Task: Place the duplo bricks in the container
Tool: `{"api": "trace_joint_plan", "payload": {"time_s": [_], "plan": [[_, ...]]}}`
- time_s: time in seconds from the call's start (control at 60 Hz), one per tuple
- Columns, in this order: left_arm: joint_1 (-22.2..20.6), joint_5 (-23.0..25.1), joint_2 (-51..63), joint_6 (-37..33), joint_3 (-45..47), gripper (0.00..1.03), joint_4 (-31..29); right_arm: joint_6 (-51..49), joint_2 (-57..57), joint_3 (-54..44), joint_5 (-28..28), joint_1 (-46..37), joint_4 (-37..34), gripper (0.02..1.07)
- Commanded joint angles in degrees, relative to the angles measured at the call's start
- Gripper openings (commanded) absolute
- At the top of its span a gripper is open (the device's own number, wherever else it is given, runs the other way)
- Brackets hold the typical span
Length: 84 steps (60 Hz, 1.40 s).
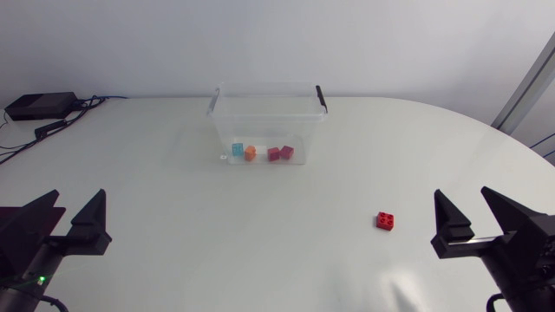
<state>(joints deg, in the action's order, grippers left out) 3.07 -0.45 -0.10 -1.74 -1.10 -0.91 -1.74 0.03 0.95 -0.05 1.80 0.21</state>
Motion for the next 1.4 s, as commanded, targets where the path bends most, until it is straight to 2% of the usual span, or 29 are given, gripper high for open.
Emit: {"api": "trace_joint_plan", "payload": {"time_s": [0.0,0.5,0.667,0.917,1.067,1.233,1.383], "plan": [[0.36,-0.08,-0.69,-0.81,1.02,0.99,0.47,-0.64,-0.38,-0.95,-0.3,0.13,-0.38,1.03],[0.36,-0.08,-0.69,-0.81,1.02,0.99,0.47,-4.5,1.55,0.19,-0.38,-0.57,-1.53,1.03],[0.36,-0.08,-0.69,-0.9,1.02,0.99,0.47,-2.31,12.8,11.09,-0.38,0.22,-8.82,1.03],[0.36,-0.08,-0.69,-0.81,1.02,0.99,0.47,3.23,29.06,32.18,-0.82,2.15,-26.05,1.03],[0.36,-0.08,-0.69,-0.81,1.02,0.99,0.56,9.65,40.31,41.76,0.93,1.71,-34.66,1.02],[0.36,-0.08,-0.69,-0.81,1.02,0.99,0.56,16.77,51.21,43.35,0.76,1.89,-36.86,1.02],[0.36,-0.08,-0.69,-0.81,1.02,0.99,0.47,18.44,61.93,44.58,0.14,2.59,-38.18,1.02]]}}
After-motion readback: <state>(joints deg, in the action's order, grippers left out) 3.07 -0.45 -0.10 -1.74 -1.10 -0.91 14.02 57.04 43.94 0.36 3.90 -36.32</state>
